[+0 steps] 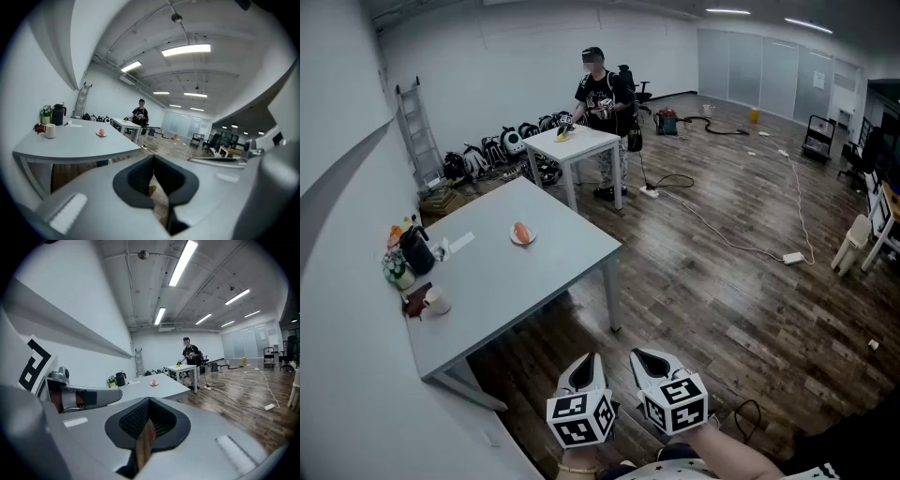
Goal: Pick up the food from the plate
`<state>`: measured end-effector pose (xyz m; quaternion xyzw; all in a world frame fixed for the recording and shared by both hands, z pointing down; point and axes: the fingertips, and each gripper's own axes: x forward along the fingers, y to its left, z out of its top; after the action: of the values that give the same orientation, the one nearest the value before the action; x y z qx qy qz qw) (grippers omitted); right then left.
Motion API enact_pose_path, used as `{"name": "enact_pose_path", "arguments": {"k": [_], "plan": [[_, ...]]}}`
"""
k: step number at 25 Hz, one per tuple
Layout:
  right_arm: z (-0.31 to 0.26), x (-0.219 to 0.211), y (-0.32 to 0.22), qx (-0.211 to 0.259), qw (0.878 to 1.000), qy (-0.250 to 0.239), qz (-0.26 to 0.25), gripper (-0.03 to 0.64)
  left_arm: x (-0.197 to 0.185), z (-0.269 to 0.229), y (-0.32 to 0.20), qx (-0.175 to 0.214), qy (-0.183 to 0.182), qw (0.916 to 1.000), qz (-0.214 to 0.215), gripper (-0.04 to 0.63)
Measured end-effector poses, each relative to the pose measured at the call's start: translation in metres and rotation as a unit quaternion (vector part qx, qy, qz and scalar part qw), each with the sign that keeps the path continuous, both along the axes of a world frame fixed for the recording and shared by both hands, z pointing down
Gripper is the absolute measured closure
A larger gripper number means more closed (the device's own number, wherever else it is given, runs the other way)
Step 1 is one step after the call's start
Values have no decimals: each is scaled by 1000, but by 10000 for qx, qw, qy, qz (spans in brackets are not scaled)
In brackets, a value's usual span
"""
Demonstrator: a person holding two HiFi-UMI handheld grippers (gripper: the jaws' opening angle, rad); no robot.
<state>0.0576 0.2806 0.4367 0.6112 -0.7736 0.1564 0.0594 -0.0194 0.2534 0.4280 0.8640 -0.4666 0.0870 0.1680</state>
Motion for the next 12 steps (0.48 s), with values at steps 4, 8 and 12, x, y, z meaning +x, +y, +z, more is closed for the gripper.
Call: {"name": "enact_pose_path", "arguments": {"k": [4,8,12], "plan": [[5,-12,0,-27,9998,-183,16,618,-14,8,5,-84,101,9999,-27,588],[8,-31,-6,-18,9996,-286,44,618,-36,13,-1,-116,52,9999,-78,588],[11,-48,-17,-36,9996,-268,-28,618,-56,18,-12,-159,56,9997,-181,588]]}}
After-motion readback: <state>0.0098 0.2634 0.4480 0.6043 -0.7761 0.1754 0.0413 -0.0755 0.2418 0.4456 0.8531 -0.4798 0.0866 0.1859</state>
